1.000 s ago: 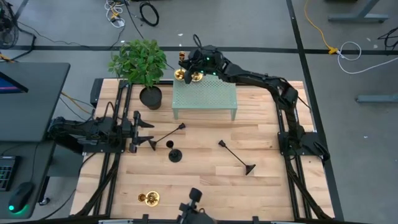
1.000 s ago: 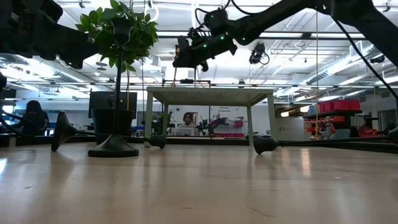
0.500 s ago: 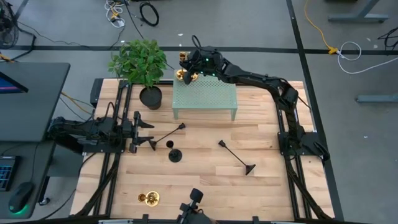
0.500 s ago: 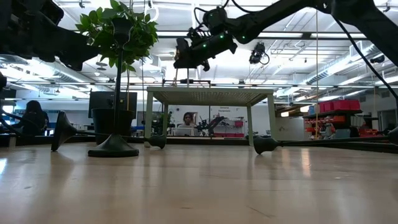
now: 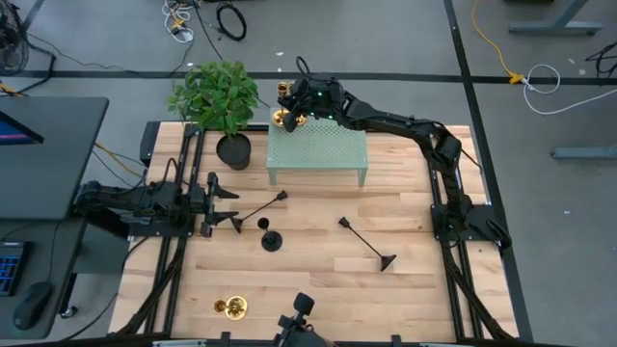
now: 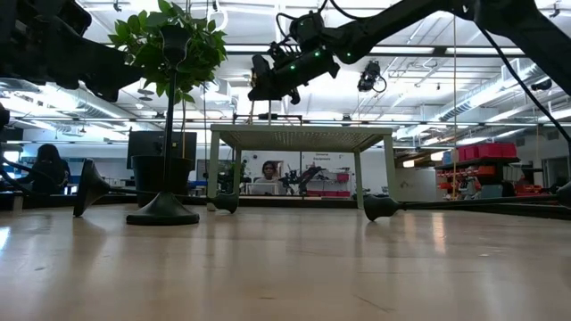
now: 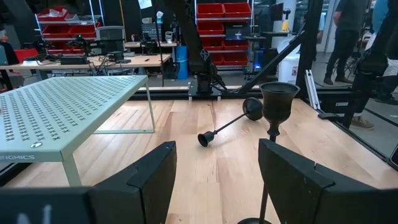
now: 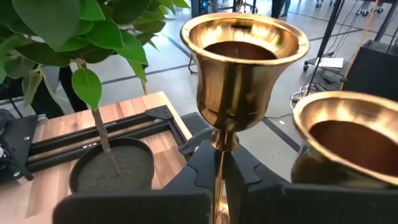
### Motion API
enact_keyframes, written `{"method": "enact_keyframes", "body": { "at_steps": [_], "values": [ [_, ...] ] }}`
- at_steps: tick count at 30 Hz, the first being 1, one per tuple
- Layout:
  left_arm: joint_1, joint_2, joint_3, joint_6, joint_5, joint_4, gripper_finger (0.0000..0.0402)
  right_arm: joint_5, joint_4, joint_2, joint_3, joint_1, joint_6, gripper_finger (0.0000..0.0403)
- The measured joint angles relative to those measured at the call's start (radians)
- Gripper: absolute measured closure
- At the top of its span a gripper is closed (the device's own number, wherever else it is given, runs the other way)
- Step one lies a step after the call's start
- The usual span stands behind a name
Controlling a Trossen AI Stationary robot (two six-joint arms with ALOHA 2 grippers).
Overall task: Pick & Place candle stick holders
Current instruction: Put the right gold candle holder on the shelf
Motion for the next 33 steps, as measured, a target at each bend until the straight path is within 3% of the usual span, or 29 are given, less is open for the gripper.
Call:
{"method": "enact_keyframes", "body": {
  "at_steps": [23, 33],
  "values": [
    [0.000, 0.000, 0.000, 0.000, 0.000, 0.000, 0.0175, -0.018, 0.118, -0.003, -0.092, 0.000, 0.030, 0.0396],
    [0.000, 0.000, 0.000, 0.000, 0.000, 0.000, 0.0175, -0.060, 0.097, 0.001, -0.096, 0.000, 0.033, 0.0342]
  ]
}}
